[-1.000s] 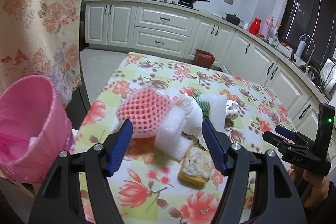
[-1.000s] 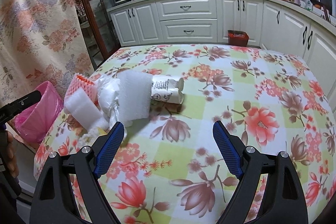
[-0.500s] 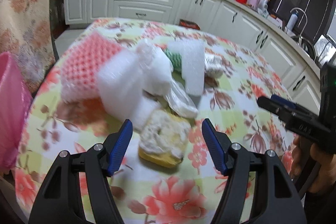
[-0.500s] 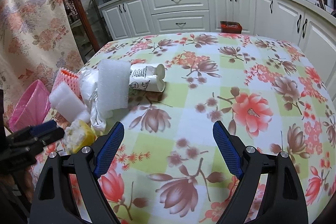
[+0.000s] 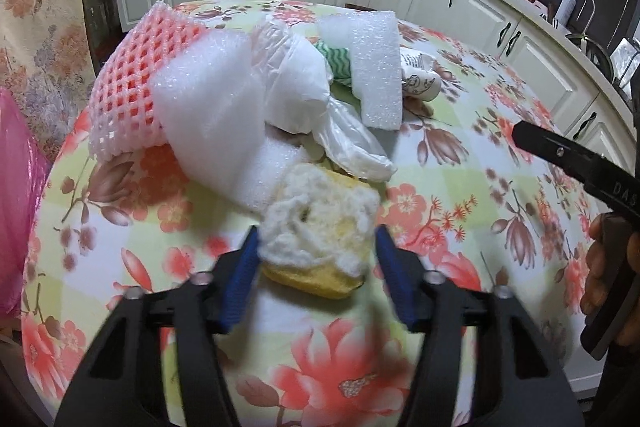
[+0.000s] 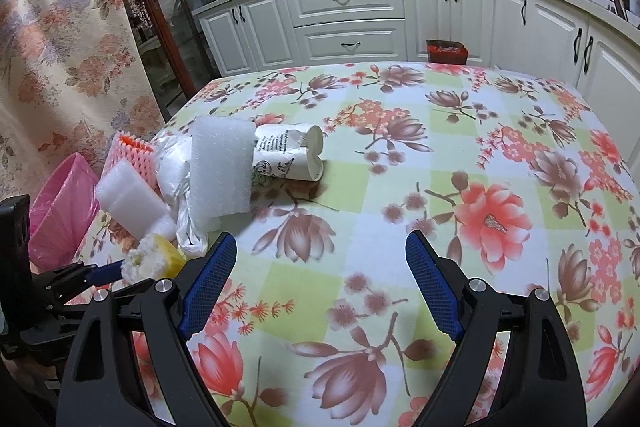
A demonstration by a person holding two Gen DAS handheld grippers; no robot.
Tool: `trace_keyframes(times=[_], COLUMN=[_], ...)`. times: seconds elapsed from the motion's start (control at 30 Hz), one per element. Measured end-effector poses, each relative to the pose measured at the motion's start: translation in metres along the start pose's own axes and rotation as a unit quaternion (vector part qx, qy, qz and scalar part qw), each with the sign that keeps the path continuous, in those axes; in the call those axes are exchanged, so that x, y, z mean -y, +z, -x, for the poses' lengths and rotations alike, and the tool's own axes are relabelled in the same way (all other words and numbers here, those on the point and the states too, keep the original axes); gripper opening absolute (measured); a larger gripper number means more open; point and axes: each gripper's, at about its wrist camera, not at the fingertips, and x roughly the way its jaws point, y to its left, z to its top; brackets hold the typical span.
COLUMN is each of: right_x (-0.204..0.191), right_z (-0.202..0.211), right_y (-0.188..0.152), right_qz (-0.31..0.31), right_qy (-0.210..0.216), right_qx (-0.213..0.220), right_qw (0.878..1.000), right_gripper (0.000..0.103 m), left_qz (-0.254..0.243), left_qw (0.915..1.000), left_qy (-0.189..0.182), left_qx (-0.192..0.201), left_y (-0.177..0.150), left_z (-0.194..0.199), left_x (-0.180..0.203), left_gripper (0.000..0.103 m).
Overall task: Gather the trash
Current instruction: 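Grasp the yellow sponge with the left tool and lift it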
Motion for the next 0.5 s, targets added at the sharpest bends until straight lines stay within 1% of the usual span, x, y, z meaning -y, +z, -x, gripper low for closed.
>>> trace_keyframes(times=[0.17,0.5], right_x=[-0.009,-0.026], right_z=[-0.004,-0.016], right_y=[0.006,0.021], right_qz=[0.005,0.018], right_qy=[0.008,0.028], right_qx=[0.000,0.001], right_qw=[1.000,0.999], right_gripper=[0.081,0.081], left_qz=[-0.001,0.004], left_qw=[1.0000,0.9993], left_qy=[-0.005,-0.013], left_qx=[0.002,0.034], left_y=[0.002,0.012], left_z=[0.006,0.036], left_x=[-0.004,-0.010], left_gripper=[0.046,0.046])
